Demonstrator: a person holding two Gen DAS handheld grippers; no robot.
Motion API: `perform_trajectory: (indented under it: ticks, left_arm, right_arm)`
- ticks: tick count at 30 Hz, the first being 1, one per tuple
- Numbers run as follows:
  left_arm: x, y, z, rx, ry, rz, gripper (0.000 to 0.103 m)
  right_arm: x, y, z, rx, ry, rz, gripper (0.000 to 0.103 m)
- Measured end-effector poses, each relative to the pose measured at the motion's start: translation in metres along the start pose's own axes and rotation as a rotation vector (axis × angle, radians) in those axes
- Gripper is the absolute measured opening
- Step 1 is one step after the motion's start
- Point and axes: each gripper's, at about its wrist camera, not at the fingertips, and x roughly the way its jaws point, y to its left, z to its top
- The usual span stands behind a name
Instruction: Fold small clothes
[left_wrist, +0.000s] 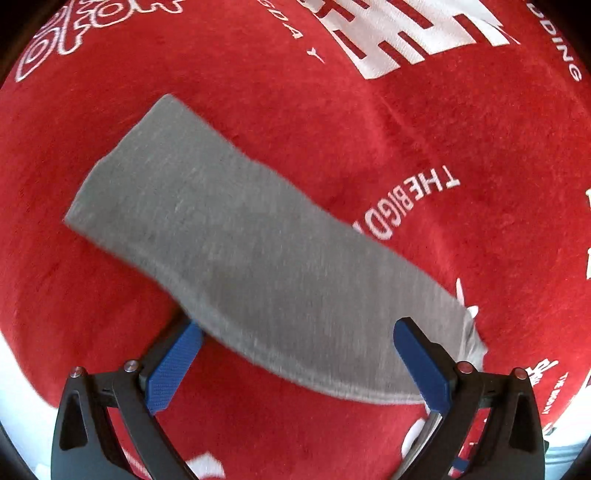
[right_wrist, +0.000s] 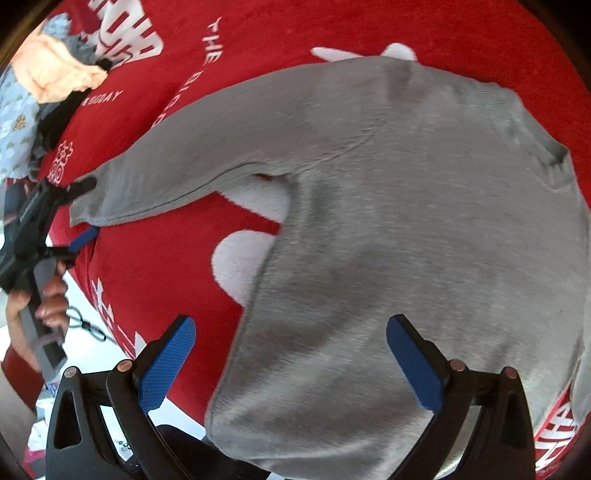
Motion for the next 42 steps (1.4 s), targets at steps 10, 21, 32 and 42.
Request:
perform_trajectory:
  ticks: [10, 21, 32, 42]
  left_arm:
    - [0.025, -0.007, 0.015, -0.041, -0.062, 0.051, 0.068]
    - [-0.005, -0.075, -0.001, 0.231, -0.107, 0.042, 0.009]
    - [0.024, -0.290, -0.107, 0.625, -0.013, -0.193, 0.009]
    - [0.138, -0.409, -0.274, 0.861, 0.145, -0.049, 0.016]
  right_arm:
    - [0.003, 0.022, 0.008, -0.038, 0.000, 0.012, 0.103]
    - [-0.025, -0.013, -0.004, 0.079, -0.063, 0.038, 0.103]
    - [-0.064, -0.124, -0.048, 0.275, -0.145, 0.025, 0.103]
    - [-0.088, -0.264, -0.114, 0.485, -0.176, -0.003, 0.103]
